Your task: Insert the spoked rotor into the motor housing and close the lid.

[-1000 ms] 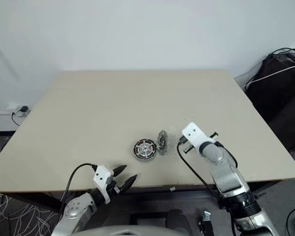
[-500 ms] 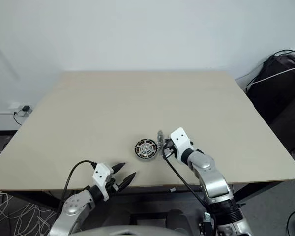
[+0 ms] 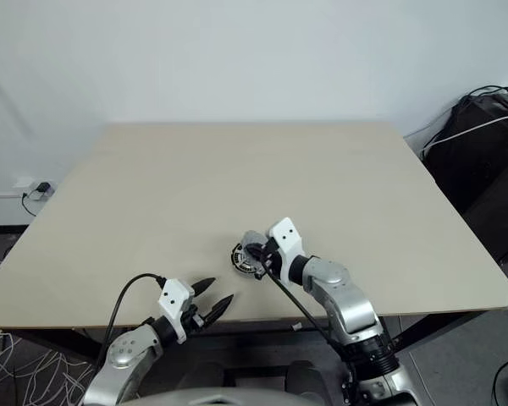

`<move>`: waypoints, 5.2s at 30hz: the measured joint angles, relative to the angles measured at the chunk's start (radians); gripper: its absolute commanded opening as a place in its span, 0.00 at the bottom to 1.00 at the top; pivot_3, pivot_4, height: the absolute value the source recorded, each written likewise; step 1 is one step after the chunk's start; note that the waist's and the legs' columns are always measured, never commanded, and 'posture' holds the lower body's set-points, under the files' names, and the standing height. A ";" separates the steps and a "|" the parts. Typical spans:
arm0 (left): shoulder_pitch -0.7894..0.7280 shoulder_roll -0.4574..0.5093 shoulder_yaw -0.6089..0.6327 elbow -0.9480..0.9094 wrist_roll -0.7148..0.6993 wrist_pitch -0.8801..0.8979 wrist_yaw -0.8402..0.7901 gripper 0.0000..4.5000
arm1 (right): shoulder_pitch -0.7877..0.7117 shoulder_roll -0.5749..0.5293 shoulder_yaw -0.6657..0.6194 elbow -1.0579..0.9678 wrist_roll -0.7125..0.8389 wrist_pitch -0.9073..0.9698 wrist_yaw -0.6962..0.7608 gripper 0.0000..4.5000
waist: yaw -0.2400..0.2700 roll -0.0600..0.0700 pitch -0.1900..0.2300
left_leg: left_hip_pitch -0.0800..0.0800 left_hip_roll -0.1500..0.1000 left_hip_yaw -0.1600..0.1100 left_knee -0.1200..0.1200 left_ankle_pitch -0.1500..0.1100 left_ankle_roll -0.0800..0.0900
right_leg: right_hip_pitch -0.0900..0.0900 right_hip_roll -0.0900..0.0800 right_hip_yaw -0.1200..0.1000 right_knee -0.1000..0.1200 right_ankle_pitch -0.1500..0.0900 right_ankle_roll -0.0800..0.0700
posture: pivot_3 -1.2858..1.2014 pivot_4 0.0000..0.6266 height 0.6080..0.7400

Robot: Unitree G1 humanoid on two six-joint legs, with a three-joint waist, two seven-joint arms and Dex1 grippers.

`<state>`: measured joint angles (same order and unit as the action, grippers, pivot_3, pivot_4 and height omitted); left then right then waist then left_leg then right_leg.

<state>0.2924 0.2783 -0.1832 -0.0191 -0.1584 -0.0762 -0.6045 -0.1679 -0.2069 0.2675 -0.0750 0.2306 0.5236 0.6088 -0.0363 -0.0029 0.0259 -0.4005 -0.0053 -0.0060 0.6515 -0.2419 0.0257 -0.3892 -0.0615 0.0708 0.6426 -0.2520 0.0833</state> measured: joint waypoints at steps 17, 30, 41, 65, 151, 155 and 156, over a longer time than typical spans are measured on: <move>0.005 -0.002 0.001 0.001 0.000 -0.001 0.000 0.76 | -0.027 0.061 0.037 0.160 -0.058 -0.080 -0.004 0.01 | 0.000 0.001 -0.001 | 0.001 -0.001 0.000 0.000 0.000 0.000 | 0.001 0.000 0.000 0.000 0.000 0.000 | 0.52 0.00 1.00; 0.011 -0.009 -0.003 0.001 0.000 -0.002 0.000 0.76 | -0.053 -0.048 0.042 0.192 -0.139 -0.354 0.072 0.80 | -0.002 0.000 -0.002 | 0.005 -0.001 0.000 0.000 0.000 0.000 | 0.005 0.000 0.000 0.000 0.000 0.000 | 0.52 0.00 1.00; 0.016 -0.010 0.000 0.001 0.000 -0.002 0.015 0.76 | -0.158 -0.032 0.051 0.396 -0.146 -0.429 0.198 0.99 | -0.001 0.000 -0.002 | 0.006 -0.002 -0.001 0.000 0.000 0.000 | 0.006 0.000 0.000 0.000 0.000 0.000 | 0.52 0.00 1.00; 0.028 -0.010 0.014 0.001 -0.001 -0.002 0.034 0.76 | -0.208 -0.006 0.022 0.568 -0.153 -0.448 0.211 0.71 | -0.001 0.000 -0.002 | 0.006 -0.002 -0.001 0.000 0.000 0.000 | 0.006 0.000 0.000 0.000 0.000 0.000 | 0.52 0.00 1.00; -0.545 -0.088 0.173 0.334 -0.160 0.493 0.032 0.01 | -0.210 0.011 0.068 0.452 -0.241 -0.234 0.062 0.71 | -0.001 0.007 -0.010 | 0.009 -0.005 -0.005 0.005 0.002 -0.001 | 0.012 0.003 -0.002 0.000 0.001 0.007 | 0.52 0.00 1.00; -0.602 -0.086 0.172 0.380 -0.163 0.549 0.002 0.01 | -0.208 0.010 0.068 0.446 -0.241 -0.231 0.060 0.71 | -0.001 0.006 -0.009 | 0.008 -0.005 -0.005 0.005 0.002 -0.001 | 0.012 0.003 -0.003 0.000 0.002 0.006 | 0.52 0.00 1.00; -0.616 -0.085 0.170 0.390 -0.164 0.560 -0.010 0.01 | -0.208 0.010 0.068 0.446 -0.241 -0.231 0.060 0.71 | -0.001 0.006 -0.009 | 0.008 -0.005 -0.005 0.005 0.002 -0.001 | 0.012 0.003 -0.003 0.000 0.002 0.006 | 0.52 0.00 1.00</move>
<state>-0.3240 0.1934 -0.0132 0.3707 -0.3221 0.4835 -0.6144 -0.3760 -0.1965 0.3352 0.3709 -0.0103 0.2927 0.6686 -0.0373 0.0031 0.0166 -0.3923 -0.0103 -0.0109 0.6561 -0.2399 0.0246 -0.3775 -0.0584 0.0683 0.6425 -0.2501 0.0893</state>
